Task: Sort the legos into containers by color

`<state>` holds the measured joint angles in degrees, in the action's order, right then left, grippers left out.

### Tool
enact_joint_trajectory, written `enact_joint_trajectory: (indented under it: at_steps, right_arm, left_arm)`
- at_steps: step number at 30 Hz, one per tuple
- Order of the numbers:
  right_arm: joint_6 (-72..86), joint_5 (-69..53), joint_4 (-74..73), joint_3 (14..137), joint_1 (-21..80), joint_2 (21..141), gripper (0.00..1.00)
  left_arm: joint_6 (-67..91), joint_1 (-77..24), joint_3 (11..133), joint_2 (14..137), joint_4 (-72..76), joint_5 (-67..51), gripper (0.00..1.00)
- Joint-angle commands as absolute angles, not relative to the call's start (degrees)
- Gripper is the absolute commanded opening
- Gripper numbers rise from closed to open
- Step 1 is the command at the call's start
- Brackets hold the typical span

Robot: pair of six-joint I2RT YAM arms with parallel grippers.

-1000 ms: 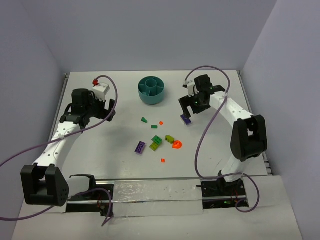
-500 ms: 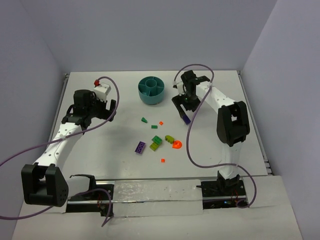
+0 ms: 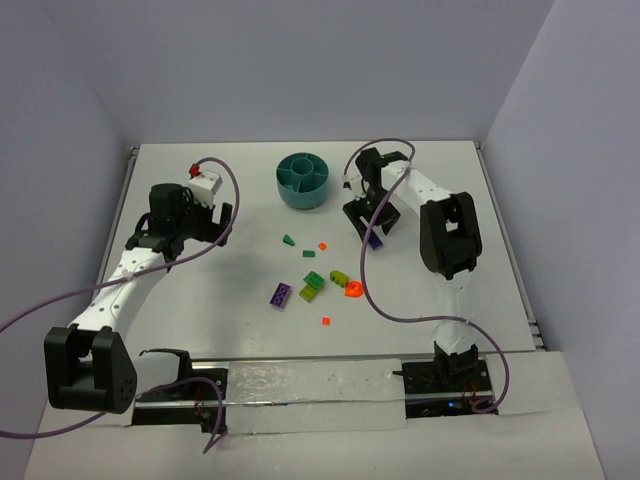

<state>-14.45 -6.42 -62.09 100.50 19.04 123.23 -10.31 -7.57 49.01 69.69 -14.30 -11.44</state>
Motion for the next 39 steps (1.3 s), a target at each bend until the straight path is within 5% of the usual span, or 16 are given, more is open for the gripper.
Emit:
enact_joint_trajectory:
  at_steps: [1,8,17,20,25,29,32,39]
  right_arm:
    - [-15.0,-5.9,-64.7,104.8,19.4,124.8,0.77]
    - [-15.0,-6.0,-65.8,107.8,19.3,127.4,0.61]
    - [-15.6,-7.9,-67.6,110.4,19.2,130.2,0.59]
    - [-15.8,-7.8,-67.6,110.6,19.2,130.3,0.47]
    - [-16.1,-10.1,-68.1,110.2,19.0,129.2,0.03]
    - [-17.7,-15.4,-68.6,108.9,18.7,125.4,0.0]
    - [-19.8,-23.4,-68.4,108.5,18.2,119.9,0.0]
    - [-22.8,-54.0,-67.8,109.2,18.0,109.9,0.0]
  left_arm:
    - [-9.8,-7.7,48.3,68.9,-11.0,-10.9,0.99]
    - [-9.6,-7.7,47.2,69.0,-10.4,-11.1,0.99]
    - [-9.5,-7.7,47.3,69.6,-10.2,-11.2,0.99]
    - [-9.5,-7.7,47.2,69.8,-10.1,-11.2,0.99]
    - [-8.8,-7.7,47.1,69.6,-9.7,-11.8,0.99]
    - [-8.0,-7.7,48.7,69.0,-11.3,-14.0,0.99]
    - [-8.7,-7.0,50.4,67.1,-13.6,-22.2,0.99]
    - [-6.0,-5.2,54.4,68.3,-14.3,-63.0,0.99]
